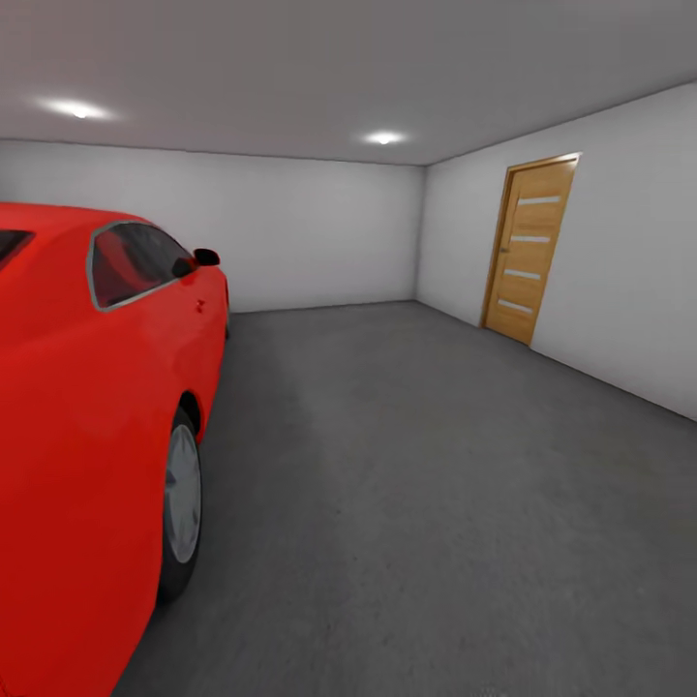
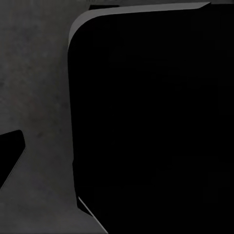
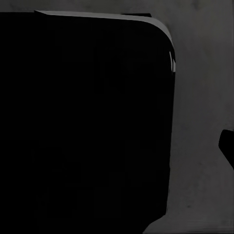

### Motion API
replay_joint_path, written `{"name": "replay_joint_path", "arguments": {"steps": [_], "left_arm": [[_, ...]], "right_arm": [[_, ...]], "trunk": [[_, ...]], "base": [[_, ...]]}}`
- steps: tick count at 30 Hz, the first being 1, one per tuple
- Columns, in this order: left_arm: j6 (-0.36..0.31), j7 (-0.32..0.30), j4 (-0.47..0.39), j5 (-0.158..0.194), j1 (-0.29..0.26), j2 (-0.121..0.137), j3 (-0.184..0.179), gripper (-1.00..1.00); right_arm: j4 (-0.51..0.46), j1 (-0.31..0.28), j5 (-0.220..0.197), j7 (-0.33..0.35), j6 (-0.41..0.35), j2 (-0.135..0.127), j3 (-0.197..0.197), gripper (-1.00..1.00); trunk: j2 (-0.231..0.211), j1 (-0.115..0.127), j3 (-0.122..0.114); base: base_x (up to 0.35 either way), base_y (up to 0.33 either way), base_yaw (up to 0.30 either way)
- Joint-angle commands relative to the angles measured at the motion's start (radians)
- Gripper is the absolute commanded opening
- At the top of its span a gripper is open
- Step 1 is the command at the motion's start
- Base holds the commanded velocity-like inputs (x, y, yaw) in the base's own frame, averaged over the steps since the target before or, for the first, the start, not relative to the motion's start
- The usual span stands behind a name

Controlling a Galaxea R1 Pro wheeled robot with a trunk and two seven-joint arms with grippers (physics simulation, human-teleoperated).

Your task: Move the two storage containers from the living room to the garage. In the garage, place one container on the floor and stack the other container on top of it (either order is fine).

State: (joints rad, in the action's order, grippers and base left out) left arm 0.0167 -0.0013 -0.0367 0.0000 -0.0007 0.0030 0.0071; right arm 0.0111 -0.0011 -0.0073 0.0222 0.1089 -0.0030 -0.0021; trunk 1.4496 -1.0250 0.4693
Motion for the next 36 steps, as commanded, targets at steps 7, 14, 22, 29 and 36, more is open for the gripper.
{"name": "replay_joint_path", "arguments": {"steps": [7, 14, 22, 29, 36], "left_arm": [[0.002, 0.0, 0.0, 0.0, -0.001, 0.0, 0.001, 1.0], [0.002, 0.0, 0.0, 0.0, -0.001, 0.0, 0.001, 1.0], [0.002, 0.0, 0.0, -0.006, 0.0, -0.004, -0.004, 1.0], [0.002, -0.005, -0.004, -0.002, -0.001, -0.006, -0.003, 1.0], [0.002, -0.005, -0.005, 0.0, 0.0, -0.005, -0.003, 1.0]], "right_arm": [[0.001, 0.0, 0.0, 0.002, 0.005, -0.001, 0.002, 1.0], [0.001, 0.0, 0.0, 0.002, 0.005, -0.001, 0.002, 1.0], [0.001, 0.0, 0.002, 0.003, 0.005, -0.002, 0.004, 1.0], [0.001, 0.0, 0.002, 0.003, 0.005, -0.002, 0.004, 1.0], [0.001, 0.0, 0.002, 0.003, 0.005, -0.001, 0.004, 1.0]], "trunk": [[0.0, 0.0, 0.001], [0.0, 0.0, 0.001], [0.0, 0.0, 0.001], [0.0, 0.0, 0.001], [0.0, 0.0, 0.001]], "base": [[0.0, 0.0, -0.293], [0.0, 0.0, -0.293], [0.001, 0.0, -0.293], [0.117, -0.079, -0.293], [0.285, -0.065, -0.293]]}}
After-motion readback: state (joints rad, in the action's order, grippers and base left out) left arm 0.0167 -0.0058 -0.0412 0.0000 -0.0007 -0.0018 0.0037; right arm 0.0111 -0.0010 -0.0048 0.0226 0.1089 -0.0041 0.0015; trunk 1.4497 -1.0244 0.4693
